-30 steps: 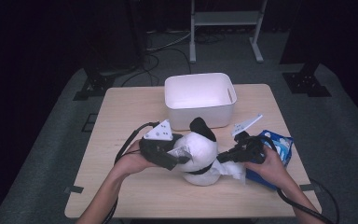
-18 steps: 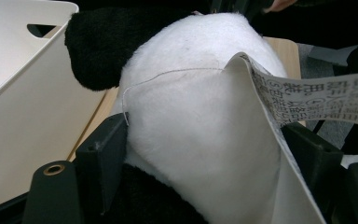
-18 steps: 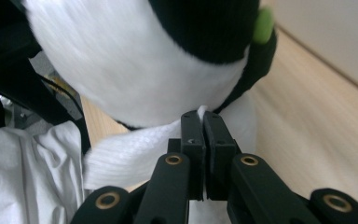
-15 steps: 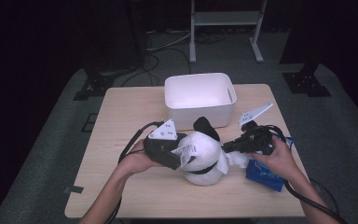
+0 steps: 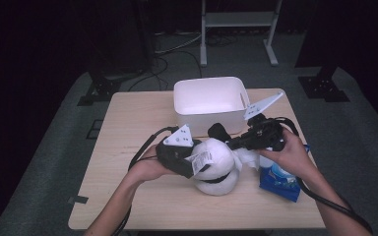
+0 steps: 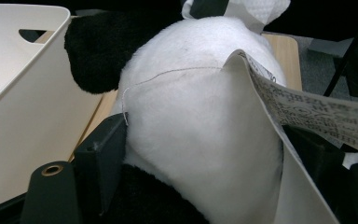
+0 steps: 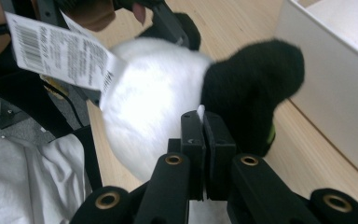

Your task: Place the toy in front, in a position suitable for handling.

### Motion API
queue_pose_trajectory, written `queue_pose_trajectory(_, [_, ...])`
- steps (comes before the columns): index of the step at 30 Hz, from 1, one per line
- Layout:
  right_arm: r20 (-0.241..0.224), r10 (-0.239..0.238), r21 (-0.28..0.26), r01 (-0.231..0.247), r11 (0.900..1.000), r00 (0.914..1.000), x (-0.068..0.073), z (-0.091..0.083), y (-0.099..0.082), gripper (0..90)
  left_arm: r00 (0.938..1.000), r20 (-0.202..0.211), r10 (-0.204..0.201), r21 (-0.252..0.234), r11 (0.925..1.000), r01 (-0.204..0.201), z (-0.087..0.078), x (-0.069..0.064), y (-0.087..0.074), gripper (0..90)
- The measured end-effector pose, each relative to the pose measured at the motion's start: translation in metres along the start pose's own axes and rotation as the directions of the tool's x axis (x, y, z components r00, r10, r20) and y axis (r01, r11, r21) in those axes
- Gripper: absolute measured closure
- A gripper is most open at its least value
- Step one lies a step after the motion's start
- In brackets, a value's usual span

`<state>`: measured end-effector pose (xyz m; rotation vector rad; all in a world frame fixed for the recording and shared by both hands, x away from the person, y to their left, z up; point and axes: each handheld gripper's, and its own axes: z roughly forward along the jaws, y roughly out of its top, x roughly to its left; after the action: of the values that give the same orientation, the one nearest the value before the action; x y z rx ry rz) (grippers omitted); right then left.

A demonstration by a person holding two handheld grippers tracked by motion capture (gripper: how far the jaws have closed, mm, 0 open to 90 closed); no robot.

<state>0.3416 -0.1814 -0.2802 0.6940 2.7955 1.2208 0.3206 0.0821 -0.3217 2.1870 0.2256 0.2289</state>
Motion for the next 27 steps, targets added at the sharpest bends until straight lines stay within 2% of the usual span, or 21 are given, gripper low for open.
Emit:
queue_pose_trajectory(5, [-0.014, -0.022, -0.004, 0.022, 0.9997, 0.9996, 0.004, 0.003, 0.011, 87.5, 1.0, 0.001, 0.009, 0.011, 0.9999, -0.009, 0.002, -0.001, 0.004, 23.2])
queue_pose_trajectory(14, [-0.066, -0.06, -0.011, 0.059, 0.9982, 0.996, 0.013, 0.01, 0.026, 87.4, 0.9989, 0.01, 0.045, 0.031, 0.9985, -0.045, 0.009, -0.005, 0.013, 22.5])
queue_pose_trajectory(16, [-0.064, -0.068, -0.001, 0.069, 0.9976, 0.9956, 0.013, 0.013, 0.025, 87.4, 0.9991, 0.009, 0.041, 0.03, 0.9987, -0.042, 0.01, -0.005, 0.013, 21.8])
queue_pose_trajectory(20, [-0.066, -0.051, 0.014, 0.052, 0.9985, 0.9965, 0.01, 0.016, 0.02, 87.6, 0.9994, 0.016, 0.031, 0.021, 0.9993, -0.031, 0.011, -0.004, 0.013, 19.3])
queue_pose_trajectory(27, [-0.046, -0.049, 0.029, 0.051, 0.9983, 0.9977, 0.009, 0.013, 0.015, 87.7, 0.9995, 0.02, 0.024, -0.003, 0.9997, -0.024, 0.008, -0.005, 0.014, 15.8])
